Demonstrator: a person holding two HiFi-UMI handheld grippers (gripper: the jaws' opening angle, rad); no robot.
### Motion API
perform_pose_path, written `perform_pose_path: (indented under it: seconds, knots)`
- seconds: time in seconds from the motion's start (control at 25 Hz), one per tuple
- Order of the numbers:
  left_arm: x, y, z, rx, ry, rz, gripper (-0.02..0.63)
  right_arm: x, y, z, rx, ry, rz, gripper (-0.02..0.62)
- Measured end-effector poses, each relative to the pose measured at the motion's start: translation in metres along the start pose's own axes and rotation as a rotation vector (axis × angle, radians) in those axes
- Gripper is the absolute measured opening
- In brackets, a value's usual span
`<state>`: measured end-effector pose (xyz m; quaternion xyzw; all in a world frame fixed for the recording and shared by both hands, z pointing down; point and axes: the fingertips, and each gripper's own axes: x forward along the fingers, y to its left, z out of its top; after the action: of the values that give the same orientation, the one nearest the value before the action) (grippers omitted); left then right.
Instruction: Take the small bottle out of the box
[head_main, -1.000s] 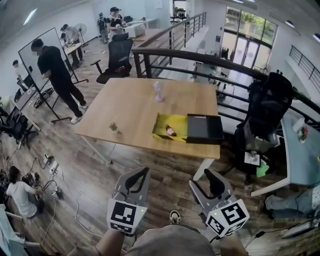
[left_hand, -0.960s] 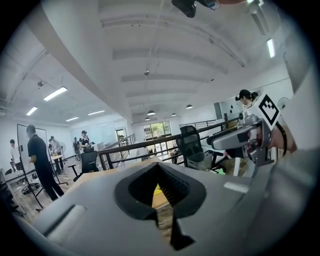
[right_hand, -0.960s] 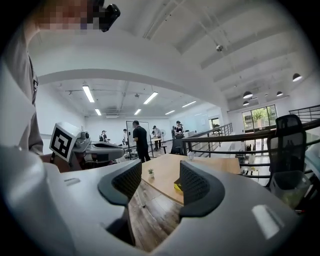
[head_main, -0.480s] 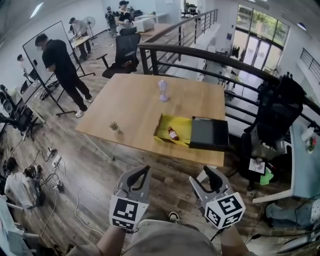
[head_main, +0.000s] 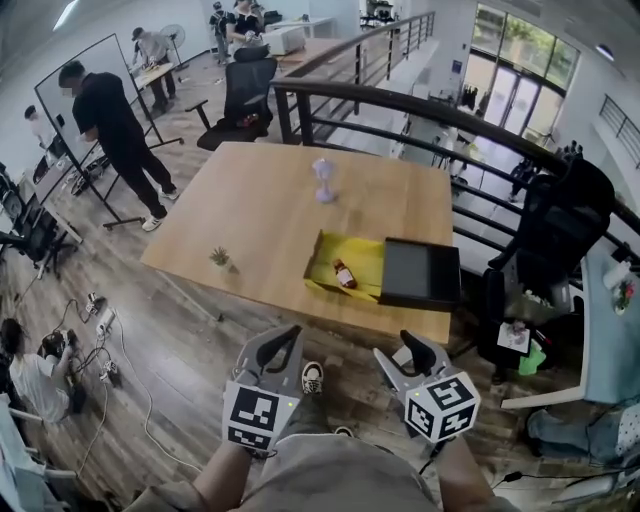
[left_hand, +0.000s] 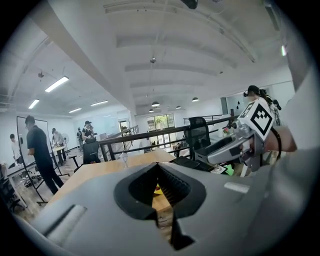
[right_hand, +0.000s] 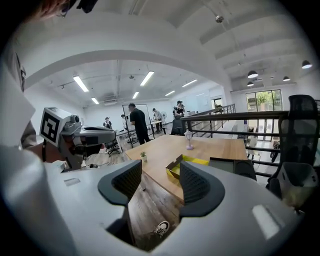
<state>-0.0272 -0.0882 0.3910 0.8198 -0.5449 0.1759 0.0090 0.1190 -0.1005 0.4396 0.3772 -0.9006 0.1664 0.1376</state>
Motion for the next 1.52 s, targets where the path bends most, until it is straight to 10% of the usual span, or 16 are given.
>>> perform_pose_path:
  seconds: [1.52]
  knots:
    - [0.292,0.164,-0.188,-0.137,0.417,-0.433,0.0,0.368,-0.151,-0.12,0.112,0.666,-0.157,0.222]
